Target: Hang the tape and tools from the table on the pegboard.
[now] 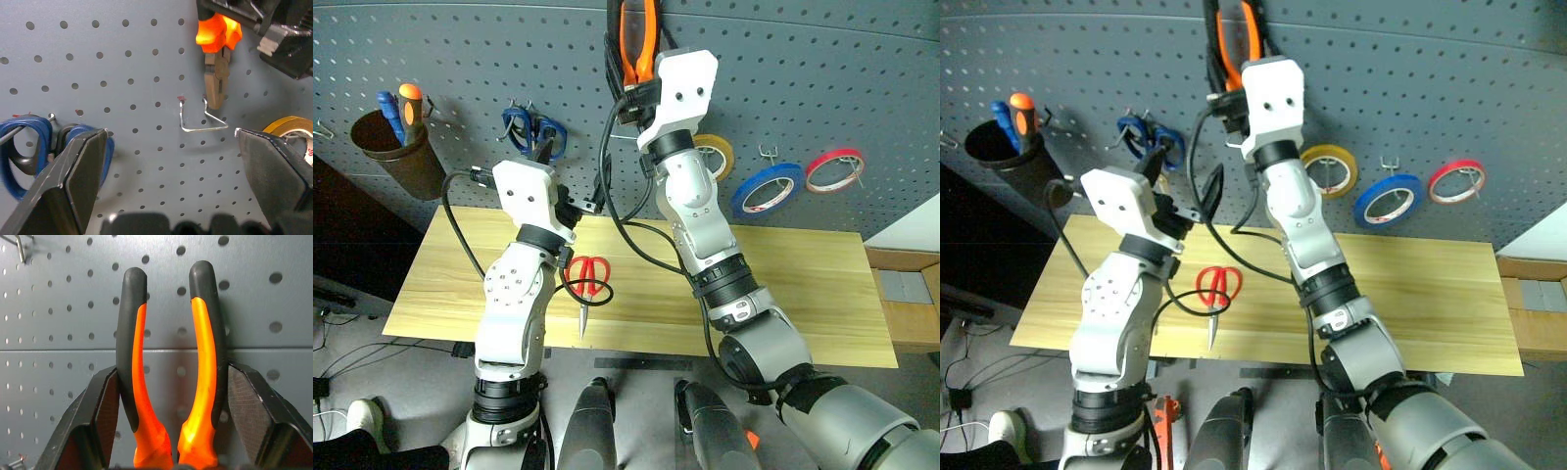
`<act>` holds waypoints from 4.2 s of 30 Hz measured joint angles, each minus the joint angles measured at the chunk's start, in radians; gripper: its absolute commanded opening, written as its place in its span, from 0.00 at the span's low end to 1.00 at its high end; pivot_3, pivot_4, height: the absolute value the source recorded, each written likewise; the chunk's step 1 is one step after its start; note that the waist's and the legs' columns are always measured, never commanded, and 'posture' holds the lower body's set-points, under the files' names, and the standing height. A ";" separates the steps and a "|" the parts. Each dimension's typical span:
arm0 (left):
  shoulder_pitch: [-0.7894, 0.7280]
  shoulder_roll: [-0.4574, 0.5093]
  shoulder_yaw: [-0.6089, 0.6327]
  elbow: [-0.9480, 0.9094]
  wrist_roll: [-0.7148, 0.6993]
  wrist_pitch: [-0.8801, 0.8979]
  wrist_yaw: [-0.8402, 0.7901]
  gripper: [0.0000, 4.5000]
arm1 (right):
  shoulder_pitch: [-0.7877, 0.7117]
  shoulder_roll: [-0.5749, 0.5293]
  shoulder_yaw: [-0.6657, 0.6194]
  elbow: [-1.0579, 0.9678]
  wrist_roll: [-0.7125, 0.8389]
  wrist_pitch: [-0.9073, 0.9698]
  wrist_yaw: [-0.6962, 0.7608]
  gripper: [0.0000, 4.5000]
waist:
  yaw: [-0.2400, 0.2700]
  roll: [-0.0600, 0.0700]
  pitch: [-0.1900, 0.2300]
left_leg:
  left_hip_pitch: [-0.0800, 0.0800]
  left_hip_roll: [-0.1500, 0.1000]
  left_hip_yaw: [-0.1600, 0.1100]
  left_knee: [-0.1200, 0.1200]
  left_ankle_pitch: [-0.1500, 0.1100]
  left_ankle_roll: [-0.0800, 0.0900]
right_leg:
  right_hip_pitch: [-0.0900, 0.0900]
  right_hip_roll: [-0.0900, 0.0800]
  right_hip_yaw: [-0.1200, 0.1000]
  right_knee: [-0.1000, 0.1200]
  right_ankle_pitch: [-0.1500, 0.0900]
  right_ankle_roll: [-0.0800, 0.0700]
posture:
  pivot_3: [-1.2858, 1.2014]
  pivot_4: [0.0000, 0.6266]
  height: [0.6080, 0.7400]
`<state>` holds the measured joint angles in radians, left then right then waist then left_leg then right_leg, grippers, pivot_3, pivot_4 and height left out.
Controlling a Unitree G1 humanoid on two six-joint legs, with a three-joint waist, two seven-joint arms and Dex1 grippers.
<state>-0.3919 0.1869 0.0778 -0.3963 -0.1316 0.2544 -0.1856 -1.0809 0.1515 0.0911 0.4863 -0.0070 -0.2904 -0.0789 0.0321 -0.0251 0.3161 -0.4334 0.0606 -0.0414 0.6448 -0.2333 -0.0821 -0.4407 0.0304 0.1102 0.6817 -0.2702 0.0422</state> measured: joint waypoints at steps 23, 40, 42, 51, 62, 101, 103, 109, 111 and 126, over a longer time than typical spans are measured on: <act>0.011 0.011 0.009 0.000 0.000 0.000 0.001 1.00 | 0.108 -0.012 0.075 -0.005 0.026 0.040 -0.014 0.60 | 0.020 -0.001 0.006 | 0.000 0.000 0.000 -0.002 0.000 0.000 | -0.001 0.000 -0.001 -0.002 0.000 0.000 | 0.62 0.53 1.00; 0.007 0.013 0.008 0.008 0.001 -0.008 0.002 1.00 | 0.114 -0.015 0.096 -0.037 0.020 0.044 -0.015 0.97 | 0.021 -0.001 0.006 | 0.000 0.001 0.000 -0.001 0.000 0.000 | 0.000 0.000 -0.002 -0.002 0.000 0.000 | 0.60 0.51 1.00; 0.005 0.012 0.007 0.012 0.001 -0.018 0.001 1.00 | 0.135 -0.019 0.097 -0.082 0.014 0.055 -0.009 0.97 | 0.021 -0.001 0.006 | 0.000 0.001 -0.001 -0.001 0.000 0.000 | 0.000 0.000 -0.002 -0.002 0.000 0.000 | 0.60 0.51 1.00; 0.018 0.023 -0.024 0.043 0.038 -0.024 0.000 1.00 | 0.378 -0.101 0.158 -0.430 0.033 0.240 0.194 0.97 | 0.018 -0.001 0.006 | 0.000 0.001 -0.001 -0.001 0.000 0.000 | 0.000 -0.001 -0.004 -0.002 0.000 0.000 | 0.58 0.50 1.00; 0.237 -0.018 -0.103 -0.059 0.091 0.154 0.056 1.00 | 0.657 -0.374 0.132 -0.872 0.218 0.593 0.485 0.97 | 0.000 -0.001 0.006 | 0.000 0.000 -0.007 0.000 0.001 -0.002 | 0.004 -0.002 -0.010 -0.001 0.000 0.000 | 0.56 0.49 1.00; 0.404 -0.042 -0.104 0.088 0.100 0.524 0.095 1.00 | 0.952 -0.634 0.186 -0.809 0.289 0.319 1.022 0.97 | -0.010 -0.002 0.006 | 0.002 -0.001 -0.009 0.001 0.002 -0.003 | 0.007 -0.002 -0.012 -0.002 -0.001 0.001 | 0.56 0.53 1.00; 0.404 -0.031 -0.109 0.090 0.102 0.535 0.092 1.00 | 0.952 -0.634 0.188 -0.794 0.276 0.313 1.025 0.97 | -0.010 -0.002 0.006 | 0.002 -0.001 -0.009 0.001 0.002 -0.003 | 0.007 -0.002 -0.012 -0.002 -0.001 0.001 | 0.56 0.53 1.00; 0.387 -0.013 -0.114 0.117 0.100 0.573 0.067 1.00 | 0.952 -0.643 0.202 -0.772 0.248 0.312 1.032 0.97 | -0.010 -0.002 0.006 | 0.002 -0.001 -0.009 0.001 0.002 -0.003 | 0.008 -0.002 -0.012 -0.001 -0.001 0.001 | 0.56 0.53 1.00; 0.376 -0.010 -0.113 0.130 0.099 0.578 0.063 1.00 | 0.951 -0.651 0.206 -0.753 0.220 0.311 1.031 0.97 | -0.010 -0.002 0.006 | 0.003 -0.001 -0.009 0.001 0.002 -0.003 | 0.008 -0.002 -0.012 -0.002 -0.001 0.001 | 0.56 0.53 1.00; 0.302 0.035 -0.110 0.212 0.101 0.586 0.033 1.00 | 0.926 -0.652 0.206 -0.718 0.175 0.298 1.015 0.97 | -0.012 -0.002 0.006 | 0.014 -0.002 -0.009 0.001 0.002 -0.003 | 0.020 -0.002 -0.011 -0.002 -0.003 0.005 | 0.55 0.53 1.00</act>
<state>-0.0902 0.2223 -0.0320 -0.1847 -0.0302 0.8405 -0.1522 -0.1544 -0.5005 0.2969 -0.2316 0.1682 0.0073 0.9364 0.0200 -0.0268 0.3220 -0.4190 0.0590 -0.0507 0.6453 -0.2316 -0.0851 -0.4205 0.0280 0.0988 0.6795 -0.2736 0.0474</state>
